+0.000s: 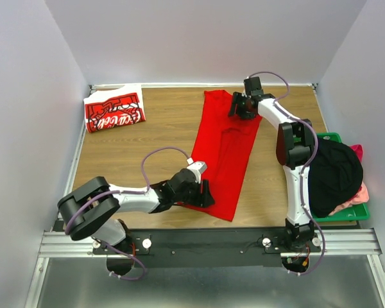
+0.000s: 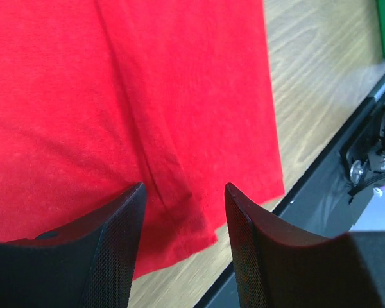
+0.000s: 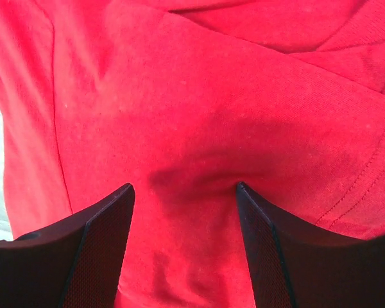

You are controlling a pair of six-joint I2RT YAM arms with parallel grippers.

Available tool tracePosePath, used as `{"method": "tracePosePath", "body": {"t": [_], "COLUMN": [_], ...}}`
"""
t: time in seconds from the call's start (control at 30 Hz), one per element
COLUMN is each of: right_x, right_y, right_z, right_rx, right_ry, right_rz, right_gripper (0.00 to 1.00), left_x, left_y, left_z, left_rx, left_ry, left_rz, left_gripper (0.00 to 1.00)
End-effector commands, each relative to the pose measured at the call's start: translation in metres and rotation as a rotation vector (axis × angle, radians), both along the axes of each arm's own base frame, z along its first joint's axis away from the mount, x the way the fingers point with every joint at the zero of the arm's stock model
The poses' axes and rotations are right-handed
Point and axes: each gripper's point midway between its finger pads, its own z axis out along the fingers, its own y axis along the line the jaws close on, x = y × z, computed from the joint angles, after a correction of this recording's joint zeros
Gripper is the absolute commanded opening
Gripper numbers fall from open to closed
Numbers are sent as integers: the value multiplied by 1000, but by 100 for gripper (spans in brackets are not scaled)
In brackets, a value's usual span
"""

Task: Fold and stack the t-shirts
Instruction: Fold the tshirt

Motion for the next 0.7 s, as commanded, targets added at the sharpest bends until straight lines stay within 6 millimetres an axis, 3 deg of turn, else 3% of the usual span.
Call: {"method": "tracePosePath", "body": {"t": [0.0, 0.07, 0.17, 0.2, 0.23, 0.27, 0.33, 0.5, 0.63, 0.67], "right_x": [-7, -7, 6, 6, 13, 13, 19, 20, 20, 23], "right_y": [11, 23, 36, 39, 44, 46, 50, 54, 55, 56], "right_z": [-56, -67, -58, -67, -59, -66, -60, -50, -8, 24], "right_rx": [40, 85, 124, 128, 144, 144, 155, 163, 127, 120], "right_ry": [115, 137, 104, 115, 90, 96, 76, 55, -20, -80], "right_rz": [61, 105, 145, 154, 172, 182, 195, 224, 262, 274], "right_gripper": [72, 72, 72, 72, 72, 72, 72, 73, 73, 73], "left_x": [-19, -19, -19, -19, -19, -16, -16, -12, 4, 9], "left_y": [-13, -22, -31, -33, -34, -38, -41, -52, -57, -57], "left_z": [-7, -5, -5, -5, -5, -2, 0, 8, 32, 39], "left_rx": [-9, -33, -39, -42, -42, -50, -57, -80, -99, -92], "left_ry": [55, 51, 50, 50, 49, 38, 36, 20, -64, -93], "left_rz": [-77, -102, -128, -137, -140, -142, -152, -161, -124, -120], "left_gripper": [61, 61, 61, 61, 60, 60, 60, 61, 61, 62]}}
